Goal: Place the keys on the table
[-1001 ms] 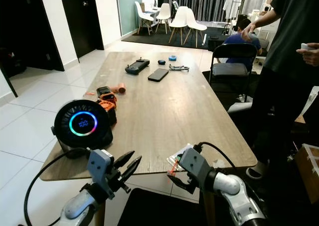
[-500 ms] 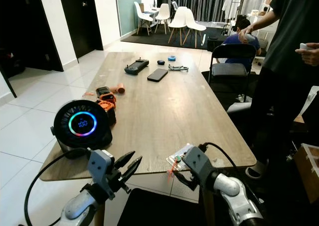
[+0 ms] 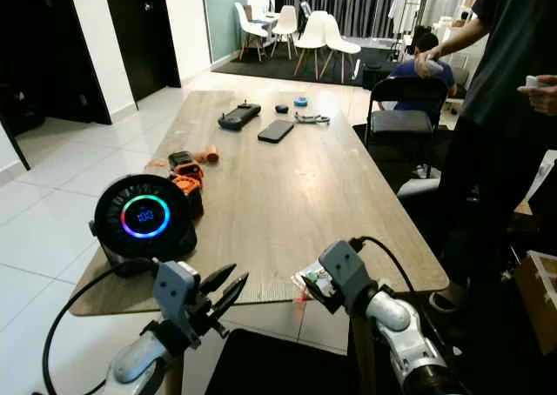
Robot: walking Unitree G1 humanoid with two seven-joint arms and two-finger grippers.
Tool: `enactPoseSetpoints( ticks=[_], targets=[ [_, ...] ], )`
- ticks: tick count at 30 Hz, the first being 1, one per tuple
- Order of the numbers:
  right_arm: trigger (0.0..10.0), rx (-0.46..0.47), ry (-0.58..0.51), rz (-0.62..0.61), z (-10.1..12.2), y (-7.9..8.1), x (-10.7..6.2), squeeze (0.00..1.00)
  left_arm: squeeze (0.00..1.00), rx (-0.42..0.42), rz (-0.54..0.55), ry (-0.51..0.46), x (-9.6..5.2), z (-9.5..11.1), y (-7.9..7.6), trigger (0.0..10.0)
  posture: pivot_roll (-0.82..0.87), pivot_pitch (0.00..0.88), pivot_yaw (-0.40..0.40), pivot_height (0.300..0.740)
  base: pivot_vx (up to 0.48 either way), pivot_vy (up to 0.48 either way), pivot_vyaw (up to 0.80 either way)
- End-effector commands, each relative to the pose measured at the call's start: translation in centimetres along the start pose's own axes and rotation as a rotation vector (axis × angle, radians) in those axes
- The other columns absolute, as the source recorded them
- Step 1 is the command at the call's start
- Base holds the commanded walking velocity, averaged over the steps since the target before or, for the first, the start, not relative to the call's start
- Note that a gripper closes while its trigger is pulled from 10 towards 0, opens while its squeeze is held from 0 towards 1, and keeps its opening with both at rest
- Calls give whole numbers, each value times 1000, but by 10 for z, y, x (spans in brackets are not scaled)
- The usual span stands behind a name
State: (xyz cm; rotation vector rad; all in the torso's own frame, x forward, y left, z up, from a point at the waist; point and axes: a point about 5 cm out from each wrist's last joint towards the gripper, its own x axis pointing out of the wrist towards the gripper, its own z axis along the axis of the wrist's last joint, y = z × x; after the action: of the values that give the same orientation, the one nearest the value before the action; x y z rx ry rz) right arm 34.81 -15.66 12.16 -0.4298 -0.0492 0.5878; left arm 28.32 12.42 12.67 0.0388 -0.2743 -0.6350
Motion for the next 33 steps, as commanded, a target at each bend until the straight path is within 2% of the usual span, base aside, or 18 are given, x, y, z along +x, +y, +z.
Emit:
enactPoseSetpoints(
  ticks=[1,5,7,14,19,26,31,33],
  targets=[
    [10000,-14,9,3,0,0,3,0,0,1,-11,11,-1,-1,-1,10000,38,117,-25,740,0,0,0],
    [10000,26,-11,12,4,2,8,0,0,3,-11,11,-1,-1,-1,10000,38,117,-25,740,0,0,0],
    [10000,50,-55,15,10,2,12,0,0,4,-11,10,-1,0,-1,10000,39,116,-26,740,0,0,0],
    [10000,56,-104,44,17,6,15,0,0,6,-11,8,-1,0,0,10000,40,109,-30,740,0,0,0],
    [10000,27,-76,97,10,12,13,0,0,9,-14,8,-2,0,0,10000,42,104,-31,740,0,0,0],
    [10000,-19,-96,121,7,18,6,0,0,16,-14,9,-4,1,2,10000,44,104,-30,740,0,0,0],
    [10000,14,-120,111,5,23,2,0,0,17,-15,9,-4,1,3,10000,41,106,-28,740,0,0,0],
    [10000,61,-149,108,6,29,-1,0,0,17,-17,8,-4,1,3,10000,42,109,-30,740,0,0,0]
  ],
)
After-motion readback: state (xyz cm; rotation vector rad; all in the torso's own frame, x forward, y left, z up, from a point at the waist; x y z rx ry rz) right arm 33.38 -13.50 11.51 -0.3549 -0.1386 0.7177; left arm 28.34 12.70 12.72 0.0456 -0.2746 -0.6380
